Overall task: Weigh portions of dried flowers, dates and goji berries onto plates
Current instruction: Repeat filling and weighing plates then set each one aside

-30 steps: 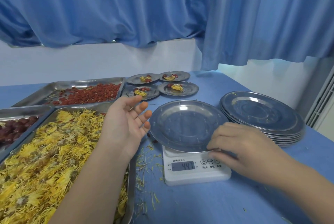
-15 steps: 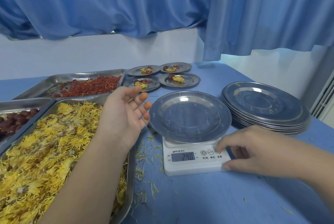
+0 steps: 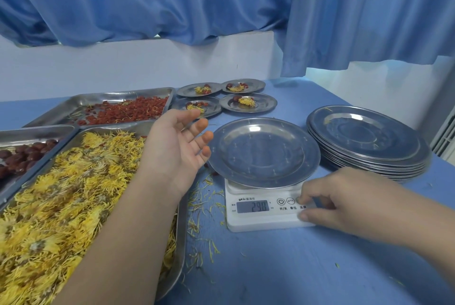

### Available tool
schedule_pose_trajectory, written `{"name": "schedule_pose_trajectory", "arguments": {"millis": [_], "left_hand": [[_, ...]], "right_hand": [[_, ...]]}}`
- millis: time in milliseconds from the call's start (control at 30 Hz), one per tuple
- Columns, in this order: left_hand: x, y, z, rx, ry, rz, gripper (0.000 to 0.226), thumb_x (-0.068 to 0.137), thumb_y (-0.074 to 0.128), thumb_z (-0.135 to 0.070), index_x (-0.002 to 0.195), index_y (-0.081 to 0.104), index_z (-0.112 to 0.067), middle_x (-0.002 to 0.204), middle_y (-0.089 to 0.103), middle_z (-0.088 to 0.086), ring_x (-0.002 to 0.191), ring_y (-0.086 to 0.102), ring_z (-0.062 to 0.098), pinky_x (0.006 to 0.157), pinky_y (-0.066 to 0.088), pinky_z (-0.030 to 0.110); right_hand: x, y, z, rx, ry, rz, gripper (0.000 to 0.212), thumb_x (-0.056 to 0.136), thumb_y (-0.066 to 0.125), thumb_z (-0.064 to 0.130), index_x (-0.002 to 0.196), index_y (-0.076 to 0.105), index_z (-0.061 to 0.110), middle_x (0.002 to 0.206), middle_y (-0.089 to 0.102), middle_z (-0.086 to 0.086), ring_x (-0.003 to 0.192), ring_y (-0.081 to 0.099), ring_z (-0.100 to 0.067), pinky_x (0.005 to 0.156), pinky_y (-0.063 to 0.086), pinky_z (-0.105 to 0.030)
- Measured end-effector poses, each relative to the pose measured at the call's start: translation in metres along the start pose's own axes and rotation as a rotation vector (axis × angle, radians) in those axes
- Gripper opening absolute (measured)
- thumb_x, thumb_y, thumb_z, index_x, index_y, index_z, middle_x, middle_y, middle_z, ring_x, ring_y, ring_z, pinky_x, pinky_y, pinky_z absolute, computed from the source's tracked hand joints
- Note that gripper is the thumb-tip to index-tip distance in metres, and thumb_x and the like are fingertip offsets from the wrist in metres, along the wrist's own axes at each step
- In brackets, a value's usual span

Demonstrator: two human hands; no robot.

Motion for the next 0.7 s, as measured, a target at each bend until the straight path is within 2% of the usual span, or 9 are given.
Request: {"name": "schedule_pose_trajectory", "arguments": {"millis": [100, 167, 300, 500, 600, 700], "left_hand": [[0.0002, 0.0006, 0.0, 0.005, -0.005, 0.009, 0.013, 0.088, 0.052, -0.023, 0.085, 0.063, -0.018, 0.069, 0.062, -0.003, 0.057, 0.06, 0.013, 0.056, 0.041, 0.025], [0.0003, 0.0005, 0.0002, 0.008, -0.005, 0.016, 0.013, 0.089, 0.052, -0.023, 0.085, 0.063, -0.018, 0.069, 0.062, -0.003, 0.057, 0.059, 0.013, 0.056, 0.041, 0.025], [-0.0002, 0.0006, 0.0003, 0.021, -0.002, 0.02, 0.013, 0.089, 0.052, -0.023, 0.085, 0.063, -0.018, 0.068, 0.062, -0.003, 0.058, 0.059, 0.013, 0.055, 0.041, 0.024], [-0.0012, 0.0028, 0.0002, 0.045, -0.003, 0.004, 0.012, 0.089, 0.052, -0.023, 0.087, 0.062, -0.018, 0.067, 0.061, -0.003, 0.057, 0.058, 0.013, 0.056, 0.039, 0.025], [-0.0027, 0.0052, -0.0004, 0.078, 0.031, 0.001, 0.011, 0.089, 0.052, -0.022, 0.09, 0.062, -0.017, 0.066, 0.061, -0.003, 0.056, 0.057, 0.013, 0.055, 0.039, 0.025], [-0.0015, 0.0063, -0.003, 0.209, 0.119, -0.026, 0.011, 0.091, 0.055, -0.022, 0.092, 0.064, -0.016, 0.07, 0.063, -0.002, 0.058, 0.057, 0.013, 0.056, 0.04, 0.025]], "right_hand": [[0.0007, 0.0015, 0.0035, -0.064, -0.006, -0.016, 0.034, 0.081, 0.048, 0.069, 0.106, 0.05, 0.045, 0.069, 0.053, 0.015, 0.062, 0.046, 0.0, 0.052, 0.03, -0.019], [0.001, 0.0012, 0.0045, -0.036, -0.005, -0.036, 0.031, 0.079, 0.05, 0.07, 0.099, 0.053, 0.046, 0.069, 0.055, 0.016, 0.062, 0.047, 0.001, 0.05, 0.029, -0.018], [0.0028, 0.0005, 0.0037, 0.118, -0.051, -0.069, 0.031, 0.077, 0.055, 0.068, 0.078, 0.055, 0.037, 0.076, 0.056, 0.035, 0.064, 0.052, 0.004, 0.051, 0.034, -0.016], [0.0019, -0.0029, 0.0009, 0.213, -0.155, -0.181, 0.031, 0.078, 0.05, 0.063, 0.068, 0.057, 0.035, 0.063, 0.058, 0.017, 0.064, 0.054, -0.005, 0.055, 0.044, -0.024], [0.003, -0.0036, 0.0035, 0.247, -0.21, -0.243, 0.032, 0.079, 0.05, 0.059, 0.059, 0.049, 0.034, 0.057, 0.052, 0.014, 0.059, 0.05, -0.008, 0.053, 0.042, -0.025], [0.0045, -0.0025, 0.0062, 0.238, -0.259, -0.307, 0.04, 0.081, 0.056, 0.053, 0.057, 0.039, 0.027, 0.051, 0.043, 0.01, 0.053, 0.043, -0.009, 0.05, 0.037, -0.025]]}}
Point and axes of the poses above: each hand's wrist, its own x-axis towards the middle knuckle, its own y-axis out of the palm, z = x × y, the point moved 3 cm from there along x, towards the middle knuckle
